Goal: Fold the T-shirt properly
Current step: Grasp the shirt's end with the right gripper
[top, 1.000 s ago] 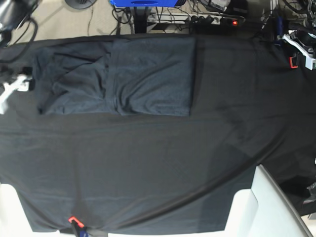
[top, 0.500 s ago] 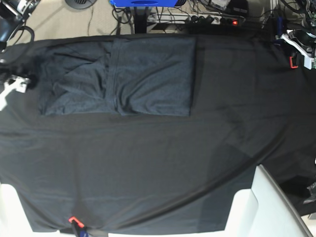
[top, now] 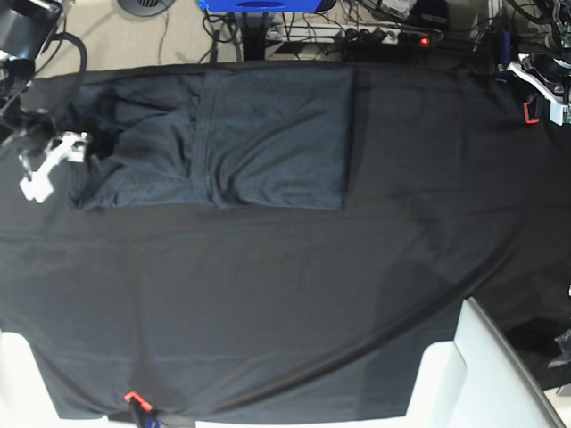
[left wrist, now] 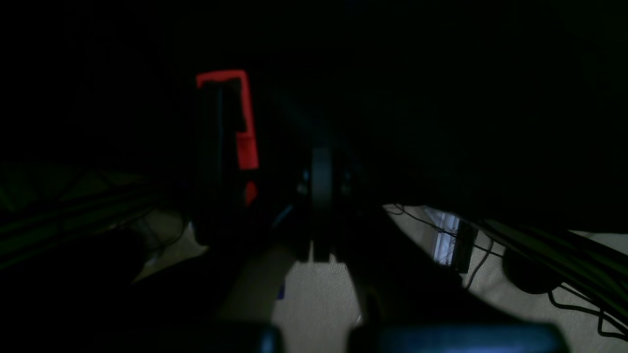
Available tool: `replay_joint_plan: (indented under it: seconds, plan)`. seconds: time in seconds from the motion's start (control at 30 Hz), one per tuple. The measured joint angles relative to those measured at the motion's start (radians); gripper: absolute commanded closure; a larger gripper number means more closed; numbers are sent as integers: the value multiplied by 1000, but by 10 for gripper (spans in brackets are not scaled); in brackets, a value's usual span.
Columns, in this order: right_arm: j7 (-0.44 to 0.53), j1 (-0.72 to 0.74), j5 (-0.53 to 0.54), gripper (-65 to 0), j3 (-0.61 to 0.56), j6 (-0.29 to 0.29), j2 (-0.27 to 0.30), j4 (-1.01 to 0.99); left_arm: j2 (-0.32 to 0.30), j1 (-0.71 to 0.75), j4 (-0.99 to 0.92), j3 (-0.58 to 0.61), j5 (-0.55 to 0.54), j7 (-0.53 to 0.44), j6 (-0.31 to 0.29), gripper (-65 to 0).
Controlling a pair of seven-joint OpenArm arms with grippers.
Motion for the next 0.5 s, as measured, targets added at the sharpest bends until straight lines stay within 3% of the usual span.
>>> replay_joint_plan:
  seconds: [0.23,0.5]
  plan:
    - [11,-3,19,-507,-68,3,-9,4,0,0,0,0,0,0,0,0]
    - [9,-12,32,-506,-68,11,-19,6,0,0,0,0,0,0,0,0]
